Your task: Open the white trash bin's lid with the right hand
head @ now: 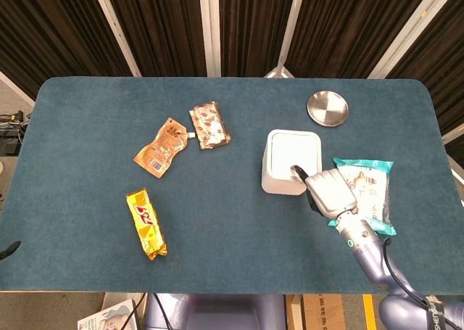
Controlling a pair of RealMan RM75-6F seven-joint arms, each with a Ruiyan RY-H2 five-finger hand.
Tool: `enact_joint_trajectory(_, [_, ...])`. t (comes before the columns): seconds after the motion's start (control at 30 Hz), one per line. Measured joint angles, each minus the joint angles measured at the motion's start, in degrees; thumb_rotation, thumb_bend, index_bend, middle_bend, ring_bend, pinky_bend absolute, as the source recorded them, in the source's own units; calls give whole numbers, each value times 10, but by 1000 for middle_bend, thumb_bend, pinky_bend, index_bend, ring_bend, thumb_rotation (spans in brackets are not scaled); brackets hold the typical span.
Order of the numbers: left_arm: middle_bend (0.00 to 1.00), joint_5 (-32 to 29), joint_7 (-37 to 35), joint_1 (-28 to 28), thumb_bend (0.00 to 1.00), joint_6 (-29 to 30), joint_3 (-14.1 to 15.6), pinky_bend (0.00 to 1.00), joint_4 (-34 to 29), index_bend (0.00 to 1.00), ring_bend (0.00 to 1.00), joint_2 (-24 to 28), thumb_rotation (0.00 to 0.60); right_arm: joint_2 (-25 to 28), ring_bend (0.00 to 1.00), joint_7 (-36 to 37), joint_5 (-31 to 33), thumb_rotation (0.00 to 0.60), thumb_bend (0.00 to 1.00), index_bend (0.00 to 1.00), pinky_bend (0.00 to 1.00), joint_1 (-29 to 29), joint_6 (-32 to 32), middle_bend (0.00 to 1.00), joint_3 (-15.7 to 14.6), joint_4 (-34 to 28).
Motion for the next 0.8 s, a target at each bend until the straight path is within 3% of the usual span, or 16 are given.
enact_joint_trajectory(0.23, [120,0,1,1,5,1,0,142,0,188,0,0,600,6,826,12,-6,600,803,236,795,3,15,833,-5,-6])
enact_joint_trajectory(0.3, [120,0,1,1,4,2,0,142,0,188,0,0,600,10,787,25,-17,600,748,203,792,-1,27,812,-1,-11])
enact_joint_trajectory(0.33, [120,-1,1,1,4,2,0,142,0,188,0,0,600,13,729,38,-26,600,680,171,774,-6,37,734,3,-14])
enact_joint_trajectory(0.4, [120,-1,0,1,4,2,0,142,0,188,0,0,600,18,523,60,-42,600,530,106,654,-17,56,411,8,-19])
enact_joint_trajectory(0.5, [120,-2,-2,2,4,3,-1,142,0,188,0,0,600,29,269,99,-74,600,424,60,425,-45,97,133,11,-26])
enact_joint_trajectory(0.6, [120,-3,-4,3,4,5,-2,142,1,188,0,0,600,40,162,137,-118,600,354,37,273,-84,136,58,5,-27])
enact_joint_trajectory(0.8, [119,-1,-17,4,4,8,-3,142,3,188,0,0,600,27,67,204,-227,600,254,37,173,-174,220,7,-45,20])
